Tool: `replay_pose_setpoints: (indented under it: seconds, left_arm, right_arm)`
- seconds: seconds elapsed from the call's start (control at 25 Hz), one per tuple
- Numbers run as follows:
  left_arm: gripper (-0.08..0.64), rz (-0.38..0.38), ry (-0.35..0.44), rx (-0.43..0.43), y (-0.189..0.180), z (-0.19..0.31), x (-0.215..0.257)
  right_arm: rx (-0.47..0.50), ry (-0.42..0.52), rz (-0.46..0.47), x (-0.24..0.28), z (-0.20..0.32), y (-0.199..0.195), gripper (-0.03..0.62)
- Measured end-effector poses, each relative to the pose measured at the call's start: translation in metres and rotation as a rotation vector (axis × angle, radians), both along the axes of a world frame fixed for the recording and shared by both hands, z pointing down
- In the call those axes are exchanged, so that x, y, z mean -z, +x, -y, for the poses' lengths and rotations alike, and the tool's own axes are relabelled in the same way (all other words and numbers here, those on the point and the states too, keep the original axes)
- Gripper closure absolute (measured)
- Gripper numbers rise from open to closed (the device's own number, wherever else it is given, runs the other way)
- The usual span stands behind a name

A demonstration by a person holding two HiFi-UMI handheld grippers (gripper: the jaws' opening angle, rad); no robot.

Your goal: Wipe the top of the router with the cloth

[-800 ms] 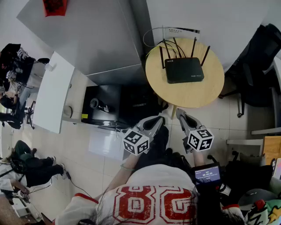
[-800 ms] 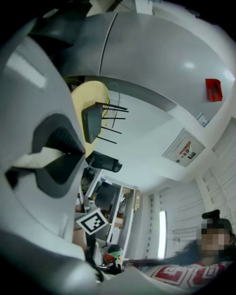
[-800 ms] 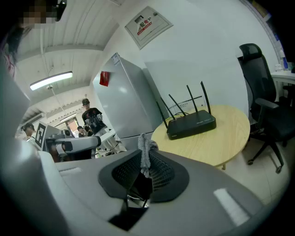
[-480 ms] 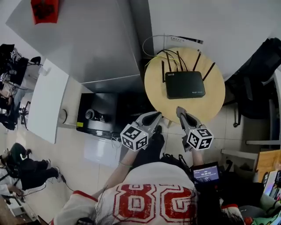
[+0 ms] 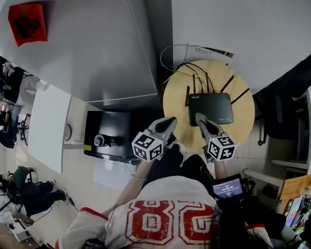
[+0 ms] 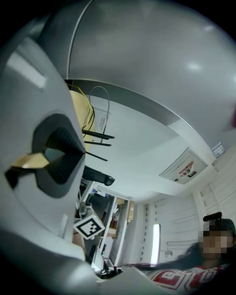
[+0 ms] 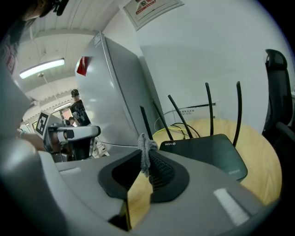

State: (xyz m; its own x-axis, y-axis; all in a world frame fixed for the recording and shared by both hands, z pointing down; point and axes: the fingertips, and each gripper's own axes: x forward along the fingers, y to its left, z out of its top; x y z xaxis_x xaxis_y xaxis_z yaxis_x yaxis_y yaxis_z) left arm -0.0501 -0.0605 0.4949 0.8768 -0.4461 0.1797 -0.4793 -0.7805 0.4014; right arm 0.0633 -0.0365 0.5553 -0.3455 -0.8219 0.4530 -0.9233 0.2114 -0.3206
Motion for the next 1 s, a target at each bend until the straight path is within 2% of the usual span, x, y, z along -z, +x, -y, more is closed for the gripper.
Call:
replay_pose_setpoints:
  seconds: [0.2,0.36,0.6,0.8,1.0]
  left_arm:
    - [0.560,-0.008,-0.023,-0.021,0.016,0.017,-0.004]
    - [0.560,-0.005,-0.024,-0.004,0.020,0.030,-0.003]
    - [0.560,0.012,-0.020,0.097,0.007,0.046,0.000]
    - [0.560,0.031,-0.030,0.166,-0.006,0.051,0.000]
    - [0.560,0.051,-0.048,0.226,-0.022,0.049,-0.005]
  right_arm:
    - [0.042,-0.044,-0.034,-0.013,0.030,0.009,0.548]
    - [0.099,-0.066,-0.062,-0.023,0.057,0.013,0.548]
    - [0.216,-0.110,-0.113,-0.042,0.091,0.011,0.548]
    - [0.264,-0.163,-0.141,-0.061,0.116,0.010,0.548]
    - [0.311,-0.183,-0.213,-0.075,0.128,0.010,0.549]
